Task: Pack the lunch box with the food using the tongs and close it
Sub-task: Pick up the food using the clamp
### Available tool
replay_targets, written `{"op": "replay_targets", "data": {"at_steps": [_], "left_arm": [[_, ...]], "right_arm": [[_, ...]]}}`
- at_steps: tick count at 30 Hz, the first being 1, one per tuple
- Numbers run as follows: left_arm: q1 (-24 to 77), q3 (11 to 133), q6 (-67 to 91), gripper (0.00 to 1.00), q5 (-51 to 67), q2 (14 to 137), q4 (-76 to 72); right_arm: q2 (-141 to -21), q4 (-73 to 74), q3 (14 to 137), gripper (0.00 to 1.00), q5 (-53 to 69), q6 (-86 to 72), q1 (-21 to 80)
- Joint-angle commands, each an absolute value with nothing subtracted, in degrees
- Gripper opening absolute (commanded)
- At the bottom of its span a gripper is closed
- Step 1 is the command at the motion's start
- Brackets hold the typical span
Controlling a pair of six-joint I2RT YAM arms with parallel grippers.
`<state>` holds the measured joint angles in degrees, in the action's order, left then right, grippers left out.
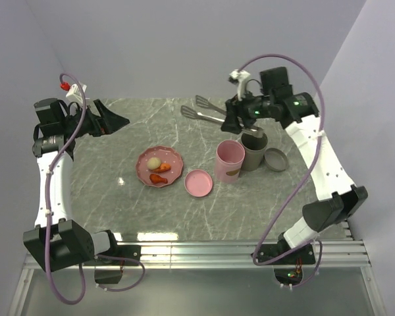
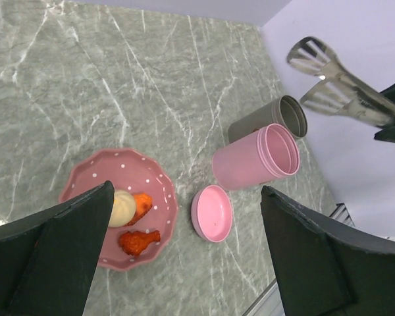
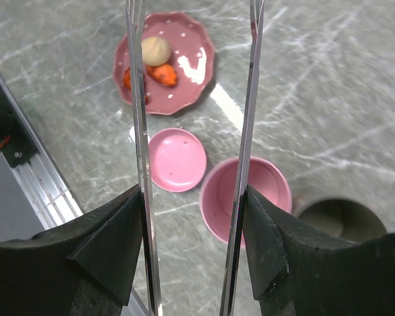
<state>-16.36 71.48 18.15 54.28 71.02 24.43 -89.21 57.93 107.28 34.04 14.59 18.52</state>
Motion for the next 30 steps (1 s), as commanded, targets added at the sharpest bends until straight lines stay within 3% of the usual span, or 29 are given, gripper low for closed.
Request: {"op": "replay_targets", "data": {"at_steps": [1, 15, 30], "left_arm": [[-17.14, 73.47, 16.18, 0.99, 53.18, 68.82, 26.98], [-23.02, 74.01, 15.56, 0.99, 50.71, 71.01, 30.5], [-23.91, 71.19, 16.17, 1.0, 50.98, 71.54, 28.39]], "right_arm": [[-92.62, 53.88, 110.83, 0.64, 29.1, 13.01, 24.06], [-107.39, 55.81, 118.12, 0.63, 14.15, 12.92, 42.09], [-119.35, 55.2, 121.81, 0.63, 12.83, 11.43, 47.28]]}}
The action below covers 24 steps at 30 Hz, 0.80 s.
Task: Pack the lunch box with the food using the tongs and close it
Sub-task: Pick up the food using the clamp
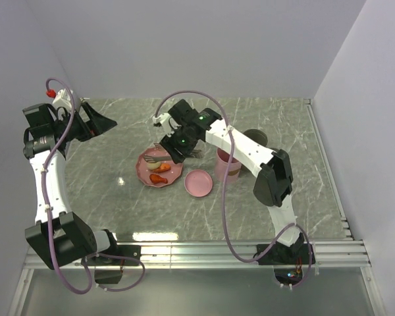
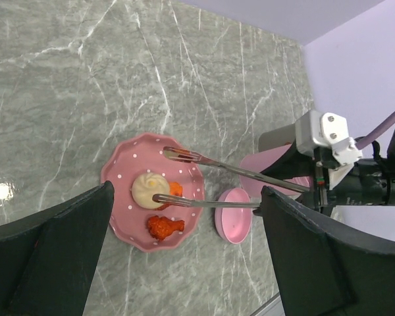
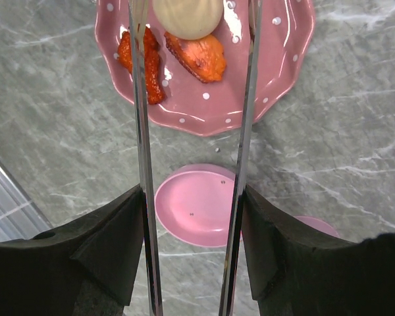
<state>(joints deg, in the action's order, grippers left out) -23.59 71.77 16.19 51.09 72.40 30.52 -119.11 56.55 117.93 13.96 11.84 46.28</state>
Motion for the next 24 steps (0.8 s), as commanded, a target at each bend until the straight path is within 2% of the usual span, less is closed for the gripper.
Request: {"op": "replay_targets", "data": {"at_steps": [1, 24], "left_arm": [[-23.99, 71.02, 16.08, 1.0, 51.15, 71.63, 28.39], [-24.08, 70.93, 16.26, 0.99, 49.92, 72.33, 28.48]], "right_arm": [[-120.23, 55.2, 122.08, 0.63, 12.75, 11.34, 47.37], [-125.77, 55.72, 122.52, 0.64, 12.3, 10.02, 48.34]]}}
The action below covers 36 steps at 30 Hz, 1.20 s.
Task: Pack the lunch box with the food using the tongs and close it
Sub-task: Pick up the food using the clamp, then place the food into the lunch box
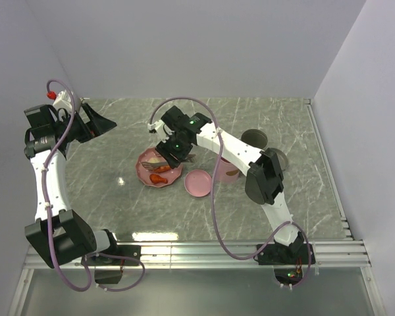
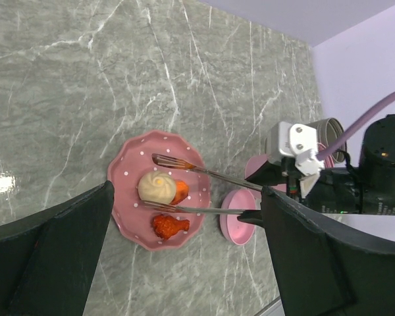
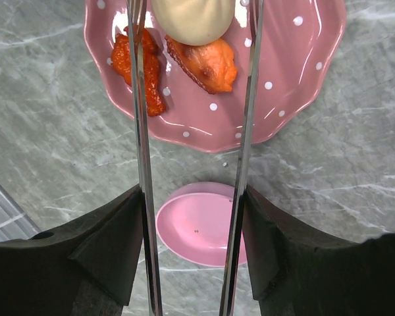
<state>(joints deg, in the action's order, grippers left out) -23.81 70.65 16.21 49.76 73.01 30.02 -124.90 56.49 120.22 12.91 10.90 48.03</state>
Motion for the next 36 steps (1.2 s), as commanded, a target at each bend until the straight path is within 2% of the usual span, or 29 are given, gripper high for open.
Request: {"op": "replay_targets", "data": {"at_steps": [1, 6, 11, 25, 36], "left_arm": [[-24.17, 70.93, 16.26, 0.99, 49.92, 72.33, 28.48], [-24.08, 70.93, 16.26, 0.99, 50.01, 72.33, 28.48], [-24.08, 70.84, 16.35, 0.99, 50.27, 72.25, 28.65], [-24.08, 72.07, 16.53, 0.98, 50.71, 72.51, 29.53], [-24.17, 74.35, 13.36, 0.97, 51.33, 73.74, 32.78]], "right_arm": [[-125.86, 55.72, 122.52, 0.64, 12.13, 10.02, 48.34], [-125.86, 55.81, 122.52, 0.64, 12.3, 9.93, 48.34], [-124.46, 55.72, 122.52, 0.59, 13.09, 9.76, 48.43], [-115.67, 55.37, 122.43, 0.52, 14.32, 9.84, 48.34], [-98.19, 55.37, 115.85, 0.51, 13.8, 11.34, 44.75]]}}
